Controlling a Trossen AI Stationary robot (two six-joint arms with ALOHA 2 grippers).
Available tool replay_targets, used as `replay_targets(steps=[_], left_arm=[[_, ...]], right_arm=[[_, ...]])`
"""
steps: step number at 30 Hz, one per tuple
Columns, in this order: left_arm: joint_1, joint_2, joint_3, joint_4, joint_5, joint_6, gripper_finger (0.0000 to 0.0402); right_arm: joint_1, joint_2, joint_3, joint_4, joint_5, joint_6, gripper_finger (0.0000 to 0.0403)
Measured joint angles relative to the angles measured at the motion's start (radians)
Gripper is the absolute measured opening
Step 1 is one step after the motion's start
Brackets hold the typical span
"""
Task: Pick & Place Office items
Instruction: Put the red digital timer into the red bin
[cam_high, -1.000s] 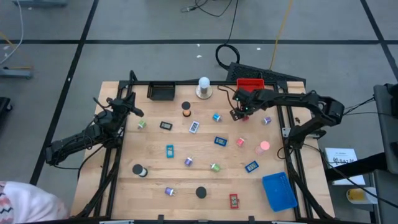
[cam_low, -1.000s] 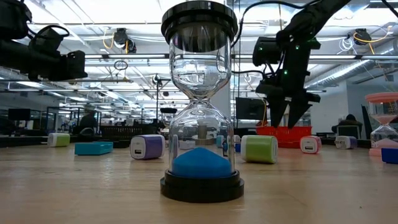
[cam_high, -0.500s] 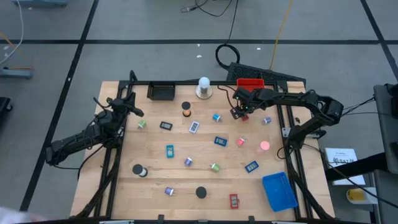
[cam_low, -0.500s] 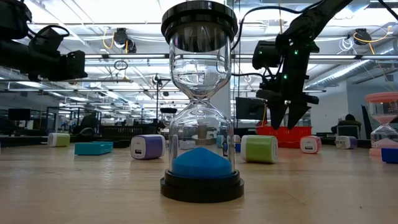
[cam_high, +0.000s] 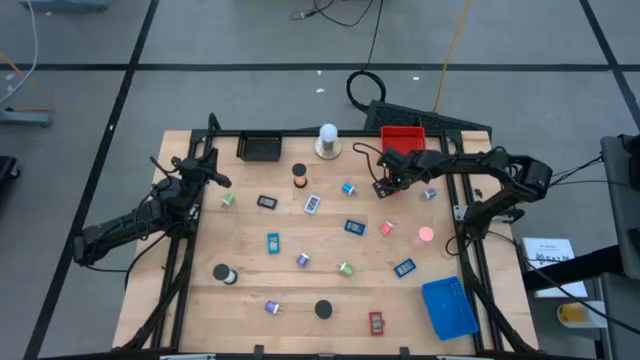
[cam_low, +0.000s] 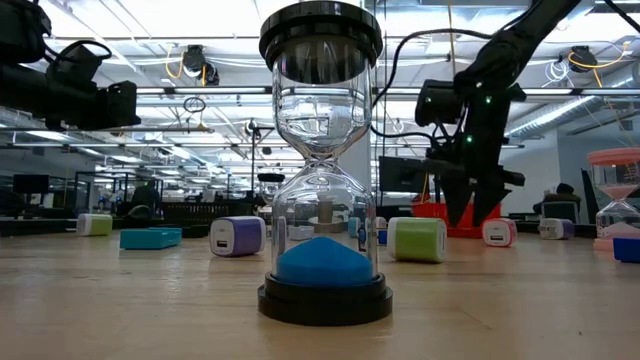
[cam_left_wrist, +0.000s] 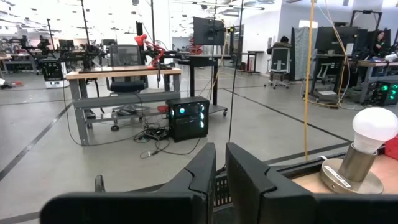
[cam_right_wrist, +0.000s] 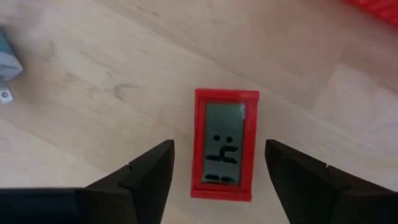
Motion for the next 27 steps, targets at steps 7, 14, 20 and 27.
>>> replay_targets(steps=[7,14,20,27], left_arm=[[0.0,0.0,0.0,0.0,0.0,0.0,0.0042],[0.0,0.0,0.0,0.0,0.0,0.0,0.0042],[0.0,0.0,0.0,0.0,0.0,0.0,0.0042],[0.0,0.0,0.0,0.0,0.0,0.0,0.0042]], right_arm=[[0.0,0.0,-0.051,0.039,0.002,0.007,0.0212],[0.0,-0.003,-0.081,0.049,0.011,0.008,0.0188],[-0.005,-0.003,-0.087,0.056,0.027,0.016,0.0163],[-0.011,-0.017,-0.082,0.008,0.017,0.018,0.0158]])
